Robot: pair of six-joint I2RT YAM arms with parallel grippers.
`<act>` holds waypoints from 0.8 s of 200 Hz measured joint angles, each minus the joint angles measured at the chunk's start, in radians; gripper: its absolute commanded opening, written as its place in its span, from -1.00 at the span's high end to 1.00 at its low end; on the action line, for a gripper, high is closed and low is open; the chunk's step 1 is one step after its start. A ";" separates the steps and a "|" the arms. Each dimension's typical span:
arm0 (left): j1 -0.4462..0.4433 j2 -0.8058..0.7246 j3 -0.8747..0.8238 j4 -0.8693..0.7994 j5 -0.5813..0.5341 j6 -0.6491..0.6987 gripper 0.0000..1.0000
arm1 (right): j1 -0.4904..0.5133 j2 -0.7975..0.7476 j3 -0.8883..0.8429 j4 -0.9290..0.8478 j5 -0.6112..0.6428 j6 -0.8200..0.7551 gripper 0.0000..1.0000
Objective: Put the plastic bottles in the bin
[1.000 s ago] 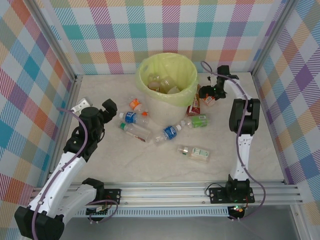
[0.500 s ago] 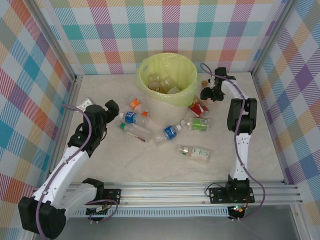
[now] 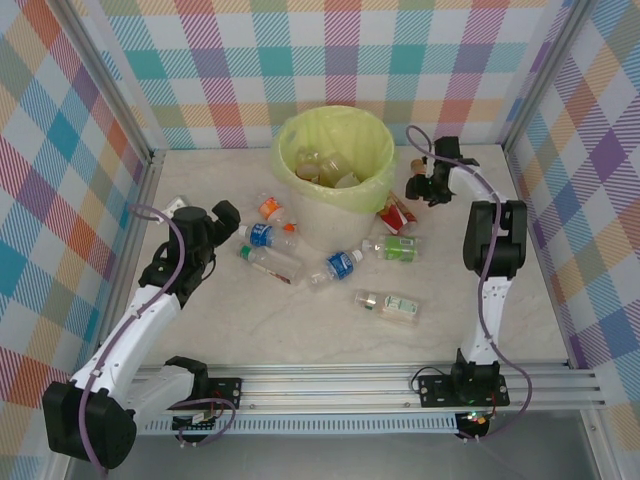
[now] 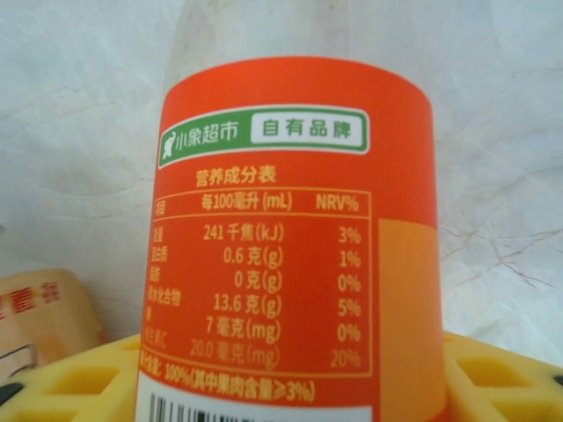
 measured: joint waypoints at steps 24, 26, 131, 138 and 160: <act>0.007 0.000 0.000 0.000 0.010 -0.004 -1.00 | 0.000 -0.082 -0.081 0.059 0.001 0.020 -0.17; 0.007 0.000 0.000 0.000 0.012 -0.004 -1.00 | 0.000 -0.087 -0.086 0.063 0.001 0.021 -0.17; 0.027 0.050 -0.029 0.006 0.083 -0.053 -1.00 | 0.005 -0.547 -0.276 0.283 -0.068 0.090 -0.17; 0.027 0.051 -0.033 0.006 0.084 -0.056 -1.00 | 0.007 -0.573 -0.276 0.287 -0.082 0.091 -0.17; 0.031 0.056 -0.040 0.006 0.092 -0.060 -1.00 | 0.022 -0.653 -0.270 0.290 -0.151 0.094 -0.20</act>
